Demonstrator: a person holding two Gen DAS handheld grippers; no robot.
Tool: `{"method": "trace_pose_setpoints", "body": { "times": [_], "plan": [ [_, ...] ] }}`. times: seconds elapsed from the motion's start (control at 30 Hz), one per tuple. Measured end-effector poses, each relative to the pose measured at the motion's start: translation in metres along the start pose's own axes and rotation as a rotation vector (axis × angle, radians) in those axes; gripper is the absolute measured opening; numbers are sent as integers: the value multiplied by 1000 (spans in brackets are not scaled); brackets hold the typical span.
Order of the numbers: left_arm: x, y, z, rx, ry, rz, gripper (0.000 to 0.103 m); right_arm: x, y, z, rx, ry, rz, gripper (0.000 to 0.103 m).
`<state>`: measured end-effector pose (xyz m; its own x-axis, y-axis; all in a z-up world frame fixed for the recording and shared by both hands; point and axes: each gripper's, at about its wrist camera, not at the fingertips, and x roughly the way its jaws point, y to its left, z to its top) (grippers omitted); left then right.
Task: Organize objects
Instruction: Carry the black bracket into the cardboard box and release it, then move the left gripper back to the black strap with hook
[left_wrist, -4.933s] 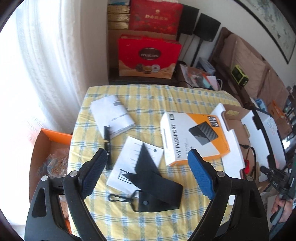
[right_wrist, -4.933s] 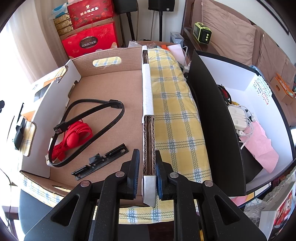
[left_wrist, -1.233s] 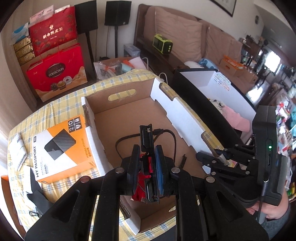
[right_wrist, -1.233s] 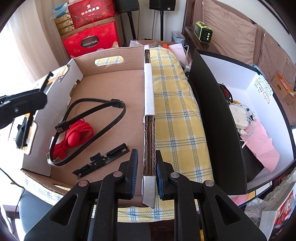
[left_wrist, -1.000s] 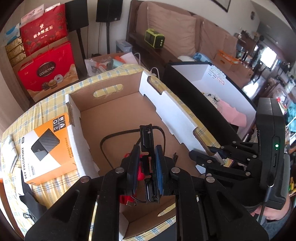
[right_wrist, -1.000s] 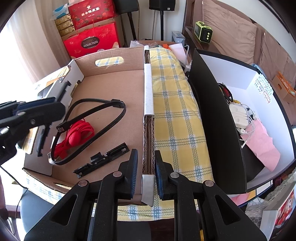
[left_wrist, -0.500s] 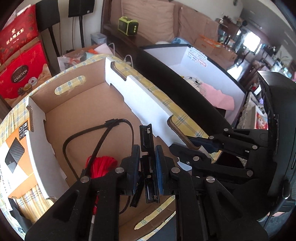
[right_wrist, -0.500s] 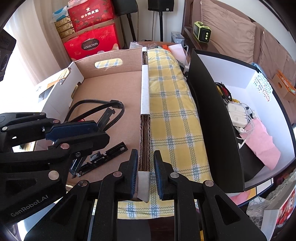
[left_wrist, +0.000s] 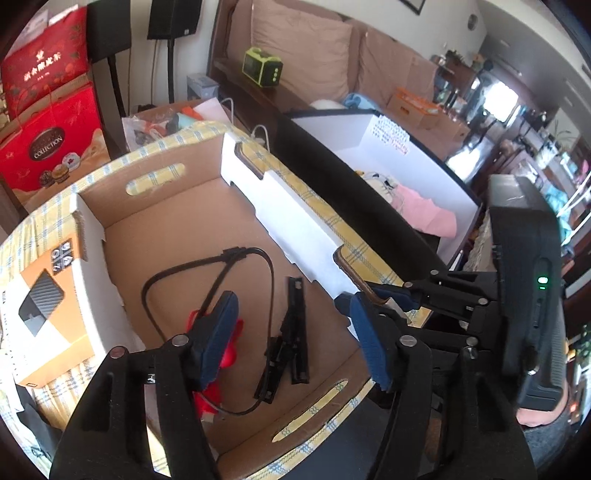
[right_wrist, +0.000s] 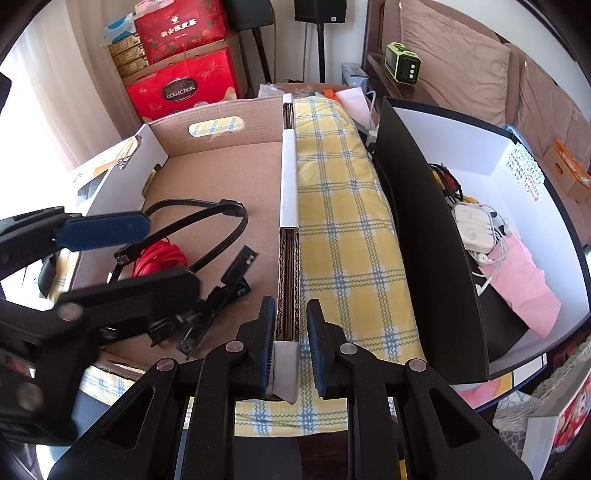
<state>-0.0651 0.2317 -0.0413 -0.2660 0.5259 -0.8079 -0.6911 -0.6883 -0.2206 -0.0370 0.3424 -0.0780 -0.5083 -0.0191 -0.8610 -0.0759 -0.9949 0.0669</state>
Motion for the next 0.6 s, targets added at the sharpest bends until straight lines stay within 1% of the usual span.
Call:
{"method": "trace_pose_setpoints", "body": {
  "times": [0.07, 0.13, 0.23, 0.33, 0.4, 0.43, 0.5, 0.57, 0.6],
  "plan": [
    [-10, 3, 0, -3, -22, 18, 71, 0, 0, 0, -1, 0, -2, 17],
    [-20, 8, -1, -6, -42, 31, 76, 0, 0, 0, -1, 0, -1, 17],
    [-33, 16, -1, -16, -61, 40, 81, 0, 0, 0, -1, 0, -1, 17],
    [-46, 29, -2, -53, -79, 64, 86, 0, 0, 0, -2, 0, -1, 17],
    [-52, 39, -3, -80, -85, 79, 86, 0, 0, 0, -1, 0, -1, 17],
    [-55, 44, -4, -90, -87, 92, 87, 0, 0, 0, -2, 0, -1, 17],
    [-61, 51, -7, -97, -94, 143, 89, 0, 0, 0, -1, 0, -1, 17],
    [-67, 57, -10, -92, -108, 198, 95, 0, 0, 0, -2, -1, -1, 17],
    [-70, 60, -13, -91, -114, 216, 95, 0, 0, 0, -3, -1, -1, 17]
  ]
}}
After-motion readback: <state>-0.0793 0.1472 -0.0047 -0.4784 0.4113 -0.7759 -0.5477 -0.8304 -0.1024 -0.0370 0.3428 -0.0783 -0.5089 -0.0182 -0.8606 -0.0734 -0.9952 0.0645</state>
